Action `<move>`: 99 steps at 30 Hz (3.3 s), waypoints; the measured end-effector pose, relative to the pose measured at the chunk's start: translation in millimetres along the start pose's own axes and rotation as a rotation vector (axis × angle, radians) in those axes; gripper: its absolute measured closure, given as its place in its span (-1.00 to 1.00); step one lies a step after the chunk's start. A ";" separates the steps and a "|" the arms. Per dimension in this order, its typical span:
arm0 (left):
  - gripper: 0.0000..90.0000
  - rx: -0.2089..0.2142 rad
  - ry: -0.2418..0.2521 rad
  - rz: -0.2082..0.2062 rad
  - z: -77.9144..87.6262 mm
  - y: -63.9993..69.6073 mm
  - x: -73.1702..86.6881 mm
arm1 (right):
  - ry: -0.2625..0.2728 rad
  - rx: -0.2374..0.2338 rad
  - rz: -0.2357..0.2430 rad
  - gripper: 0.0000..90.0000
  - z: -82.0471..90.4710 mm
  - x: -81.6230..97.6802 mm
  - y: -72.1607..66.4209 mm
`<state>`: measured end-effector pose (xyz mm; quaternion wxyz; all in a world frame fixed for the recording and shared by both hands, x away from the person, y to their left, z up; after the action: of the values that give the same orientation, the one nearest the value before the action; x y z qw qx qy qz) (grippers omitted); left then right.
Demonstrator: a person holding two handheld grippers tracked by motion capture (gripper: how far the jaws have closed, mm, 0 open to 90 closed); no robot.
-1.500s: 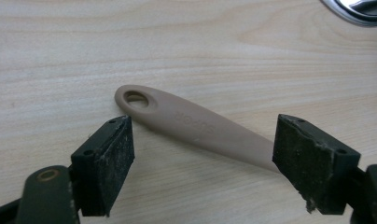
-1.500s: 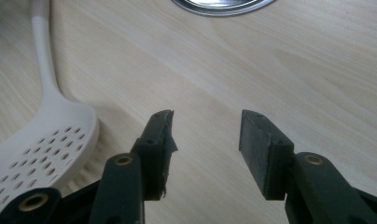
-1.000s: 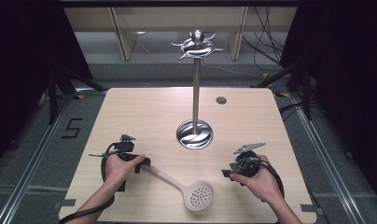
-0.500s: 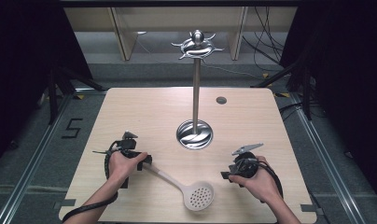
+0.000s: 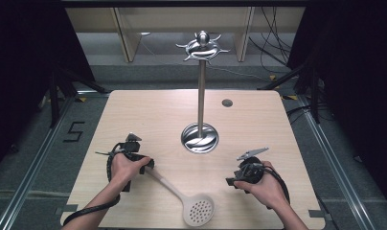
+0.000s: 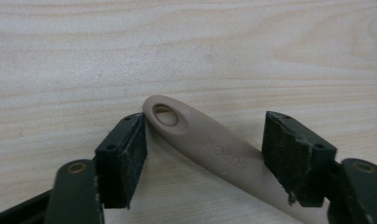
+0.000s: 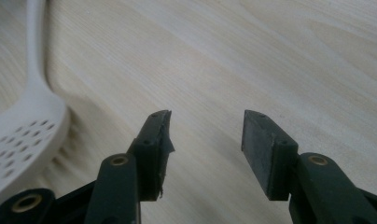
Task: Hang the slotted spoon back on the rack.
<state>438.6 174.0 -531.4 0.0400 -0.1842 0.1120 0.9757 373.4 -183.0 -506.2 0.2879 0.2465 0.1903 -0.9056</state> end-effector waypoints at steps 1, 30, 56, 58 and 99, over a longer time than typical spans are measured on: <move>-0.21 -0.002 -0.003 -0.013 0.5 -0.5 -0.4 | 0.000 0.000 0.001 0.16 -0.2 0.0 0.1; 0.47 0.011 -0.033 -0.222 -0.7 7.5 -0.3 | -0.036 -0.012 -0.007 0.13 -0.5 2.1 -2.9; 0.28 -0.040 -0.172 -0.148 5.1 14.7 15.0 | -0.040 -0.016 0.004 0.11 -2.6 2.6 -1.9; 0.31 -0.041 -0.173 -0.195 4.9 12.4 13.6 | -0.043 -0.016 0.003 0.11 -2.5 2.9 -2.0; 0.50 0.258 0.233 -0.255 72.5 24.0 20.0 | -0.065 -0.009 -0.018 0.08 -2.4 4.4 -4.7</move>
<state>391.7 168.4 -468.1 0.1733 -0.3016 0.2154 0.9125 368.2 -180.1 -509.6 0.2867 0.2140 0.1870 -0.9149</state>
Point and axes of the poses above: each handheld gripper's, and its own axes: z roughly backward along the jaws, x roughly out of its underside, y roughly to its right, the point moved 5 cm from there along -z, roughly forward along the jaws, and after that the axes turned 2 degrees about y, right-handed, at the moved point
